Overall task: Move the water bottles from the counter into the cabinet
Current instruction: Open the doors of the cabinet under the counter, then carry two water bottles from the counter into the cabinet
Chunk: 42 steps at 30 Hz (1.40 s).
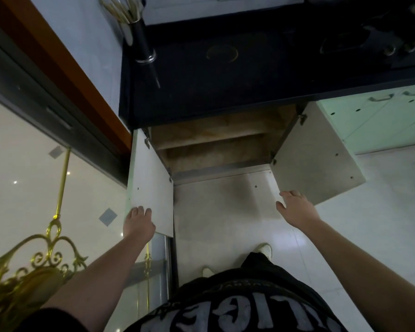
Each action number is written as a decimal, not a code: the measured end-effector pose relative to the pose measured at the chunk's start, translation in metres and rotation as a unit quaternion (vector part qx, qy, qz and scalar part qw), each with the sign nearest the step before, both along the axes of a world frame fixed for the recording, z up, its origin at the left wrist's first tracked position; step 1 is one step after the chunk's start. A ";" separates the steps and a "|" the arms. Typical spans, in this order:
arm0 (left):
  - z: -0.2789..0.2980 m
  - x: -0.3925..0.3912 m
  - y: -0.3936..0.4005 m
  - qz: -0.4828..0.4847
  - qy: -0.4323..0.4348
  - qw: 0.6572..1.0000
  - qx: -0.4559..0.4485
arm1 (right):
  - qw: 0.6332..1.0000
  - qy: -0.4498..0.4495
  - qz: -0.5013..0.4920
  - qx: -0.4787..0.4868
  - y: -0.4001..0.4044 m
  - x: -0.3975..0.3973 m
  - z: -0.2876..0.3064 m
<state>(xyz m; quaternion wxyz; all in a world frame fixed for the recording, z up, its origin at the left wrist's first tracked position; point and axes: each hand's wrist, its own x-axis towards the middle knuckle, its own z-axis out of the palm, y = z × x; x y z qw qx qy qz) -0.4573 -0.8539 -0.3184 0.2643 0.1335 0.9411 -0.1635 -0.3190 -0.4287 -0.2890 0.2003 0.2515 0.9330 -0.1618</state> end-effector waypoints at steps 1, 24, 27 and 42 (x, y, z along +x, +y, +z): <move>0.004 -0.001 0.009 0.005 -0.003 1.000 -0.004 | 1.000 0.004 -0.001 0.002 -0.001 0.003 0.003; 0.108 0.123 0.474 -0.413 -0.049 0.859 0.299 | 0.977 0.108 -0.165 0.081 0.166 0.178 0.064; 0.114 0.142 0.514 -0.456 -0.044 0.833 0.310 | 0.971 0.104 -0.200 0.079 0.188 0.199 0.066; 0.085 0.135 0.690 -0.610 -0.111 0.740 0.258 | 0.930 0.060 -0.361 0.018 0.314 0.228 0.072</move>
